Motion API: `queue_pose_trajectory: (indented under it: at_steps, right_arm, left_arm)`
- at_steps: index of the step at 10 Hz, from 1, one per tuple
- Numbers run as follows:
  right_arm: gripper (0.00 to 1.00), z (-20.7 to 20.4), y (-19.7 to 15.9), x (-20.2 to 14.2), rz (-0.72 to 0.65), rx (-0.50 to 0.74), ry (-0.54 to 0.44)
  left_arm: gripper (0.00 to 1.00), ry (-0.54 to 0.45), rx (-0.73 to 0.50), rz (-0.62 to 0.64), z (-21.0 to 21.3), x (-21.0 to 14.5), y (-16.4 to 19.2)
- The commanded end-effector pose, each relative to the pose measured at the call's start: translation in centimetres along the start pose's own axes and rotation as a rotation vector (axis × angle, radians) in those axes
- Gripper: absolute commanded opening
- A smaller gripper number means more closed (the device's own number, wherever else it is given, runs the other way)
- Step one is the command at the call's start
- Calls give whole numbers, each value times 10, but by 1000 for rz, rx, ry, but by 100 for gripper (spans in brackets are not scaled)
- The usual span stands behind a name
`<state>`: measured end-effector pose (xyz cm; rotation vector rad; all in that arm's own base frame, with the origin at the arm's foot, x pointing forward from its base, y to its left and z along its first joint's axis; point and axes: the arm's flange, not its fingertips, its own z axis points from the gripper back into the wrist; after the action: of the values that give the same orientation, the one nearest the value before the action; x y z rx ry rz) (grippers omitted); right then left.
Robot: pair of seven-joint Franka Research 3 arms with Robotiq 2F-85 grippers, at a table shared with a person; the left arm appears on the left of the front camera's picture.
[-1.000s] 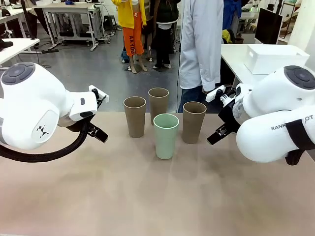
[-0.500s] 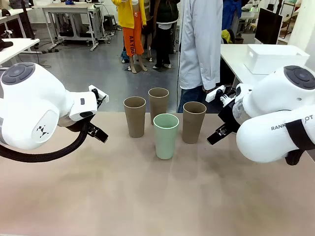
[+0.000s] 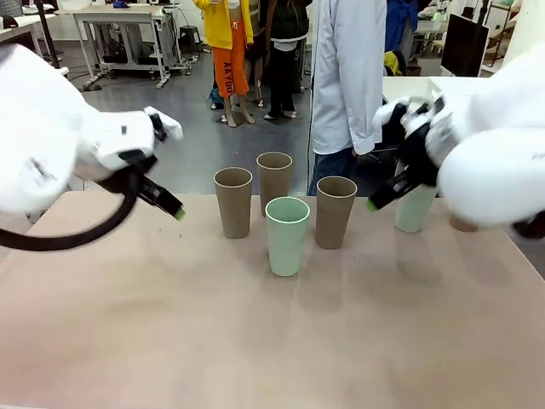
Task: Stack the cups and store them in the basket.
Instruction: Pick up two Reusable plastic cups , one in each hand.
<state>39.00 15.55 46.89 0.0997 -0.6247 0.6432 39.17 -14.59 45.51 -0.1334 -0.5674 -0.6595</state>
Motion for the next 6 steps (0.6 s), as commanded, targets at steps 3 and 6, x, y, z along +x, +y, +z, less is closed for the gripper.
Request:
queue_pose_trajectory:
  at_steps: [3, 6]
  right_arm:
    - [100, 83, -80, -17, 134, 189, -60]
    - [100, 113, -149, -87, 212, 297, -187]
  left_arm:
    - [100, -49, -263, -123, 89, -26, 64]
    - [100, -228, -427, -311, 125, -91, 96]
